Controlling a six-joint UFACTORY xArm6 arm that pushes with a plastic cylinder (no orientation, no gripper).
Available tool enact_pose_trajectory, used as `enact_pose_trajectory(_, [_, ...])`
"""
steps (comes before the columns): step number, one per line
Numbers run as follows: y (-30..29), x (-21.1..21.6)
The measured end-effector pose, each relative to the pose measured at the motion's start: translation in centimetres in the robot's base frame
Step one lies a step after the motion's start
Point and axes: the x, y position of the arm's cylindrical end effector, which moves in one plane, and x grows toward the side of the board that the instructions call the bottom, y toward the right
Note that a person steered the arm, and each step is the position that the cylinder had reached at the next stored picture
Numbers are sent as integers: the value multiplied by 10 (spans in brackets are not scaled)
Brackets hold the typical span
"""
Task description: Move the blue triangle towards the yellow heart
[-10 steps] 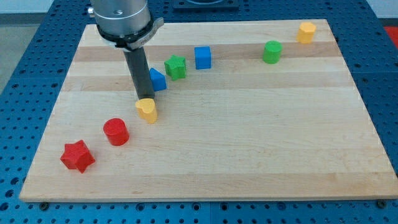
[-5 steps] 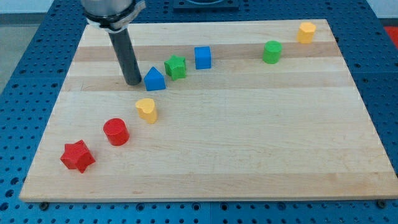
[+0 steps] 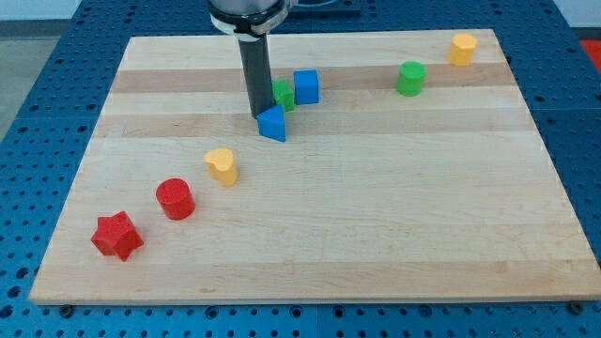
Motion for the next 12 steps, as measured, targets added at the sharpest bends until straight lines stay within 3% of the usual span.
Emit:
enact_pose_trajectory(4, [4, 22])
enact_pose_trajectory(9, [6, 18])
enact_pose_trajectory(12, [50, -11])
